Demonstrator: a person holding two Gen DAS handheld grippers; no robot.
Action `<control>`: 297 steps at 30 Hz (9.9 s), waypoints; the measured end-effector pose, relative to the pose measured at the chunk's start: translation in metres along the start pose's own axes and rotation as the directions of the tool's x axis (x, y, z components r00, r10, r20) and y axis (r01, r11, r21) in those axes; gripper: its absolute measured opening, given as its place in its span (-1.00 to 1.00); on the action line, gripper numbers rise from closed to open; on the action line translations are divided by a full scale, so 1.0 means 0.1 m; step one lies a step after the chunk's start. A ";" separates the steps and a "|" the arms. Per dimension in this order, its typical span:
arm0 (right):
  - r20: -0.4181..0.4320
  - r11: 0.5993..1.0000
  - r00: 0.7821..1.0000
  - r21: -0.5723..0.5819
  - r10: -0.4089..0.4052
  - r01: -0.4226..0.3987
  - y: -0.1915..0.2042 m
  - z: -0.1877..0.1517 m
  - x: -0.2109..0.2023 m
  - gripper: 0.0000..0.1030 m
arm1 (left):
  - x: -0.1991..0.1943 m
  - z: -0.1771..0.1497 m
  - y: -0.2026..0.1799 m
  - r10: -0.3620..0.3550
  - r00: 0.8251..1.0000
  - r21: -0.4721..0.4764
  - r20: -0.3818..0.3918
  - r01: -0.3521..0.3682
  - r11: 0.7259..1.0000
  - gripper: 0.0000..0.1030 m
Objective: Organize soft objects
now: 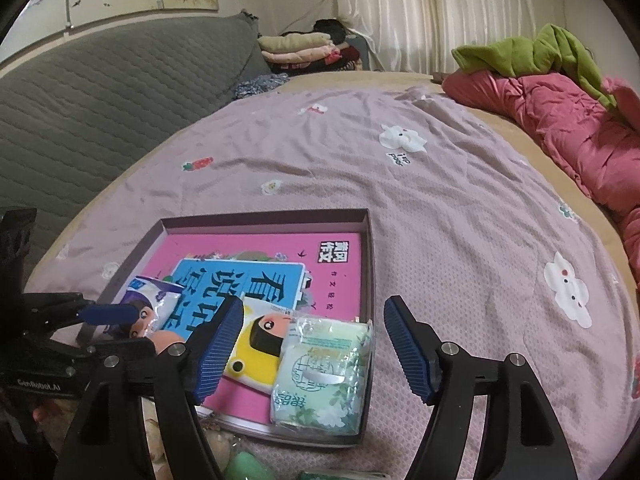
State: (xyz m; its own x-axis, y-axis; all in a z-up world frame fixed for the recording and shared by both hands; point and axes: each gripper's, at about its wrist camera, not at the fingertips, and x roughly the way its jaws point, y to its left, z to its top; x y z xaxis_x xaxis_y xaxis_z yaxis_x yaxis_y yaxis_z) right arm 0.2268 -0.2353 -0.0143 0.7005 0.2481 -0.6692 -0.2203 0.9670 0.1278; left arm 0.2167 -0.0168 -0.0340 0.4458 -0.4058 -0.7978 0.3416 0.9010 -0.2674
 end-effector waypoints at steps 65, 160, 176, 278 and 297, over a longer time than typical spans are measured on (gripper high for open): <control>0.210 0.998 0.977 0.041 0.034 -0.044 0.18 -0.69 -1.36 0.49 | -0.99 -1.13 -0.04 0.208 0.973 -0.191 0.099 -0.187 0.964 0.10; -0.106 0.988 0.983 0.018 -0.152 0.155 -0.08 -1.18 -0.44 -0.03 | -0.38 -1.26 0.43 0.237 0.971 -0.320 -0.033 -0.235 0.918 -0.39; 0.005 0.991 0.993 0.074 -0.116 0.115 -0.05 -0.96 -0.72 -0.03 | -0.70 -1.15 0.32 0.231 0.967 -0.306 0.103 -0.190 0.933 -0.75; -0.070 0.996 0.997 -0.085 0.030 -0.036 0.60 -0.06 0.23 -0.03 | 0.00 -0.23 0.41 0.250 0.967 -0.142 0.049 -0.241 0.960 -0.75; -0.205 0.990 0.979 -0.137 -0.005 -0.023 0.62 -0.19 0.45 0.00 | 0.01 -0.23 0.46 0.239 0.970 -0.154 0.041 -0.230 0.961 -0.75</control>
State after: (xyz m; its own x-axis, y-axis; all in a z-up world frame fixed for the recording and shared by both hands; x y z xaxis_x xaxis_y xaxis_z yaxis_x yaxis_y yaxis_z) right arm 0.2315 -0.1655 -0.0507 0.5480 0.2257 -0.8055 -0.3275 0.9439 0.0417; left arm 0.2142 0.0277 -0.0596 0.5478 -0.1845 -0.8160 0.0977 0.9828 -0.1566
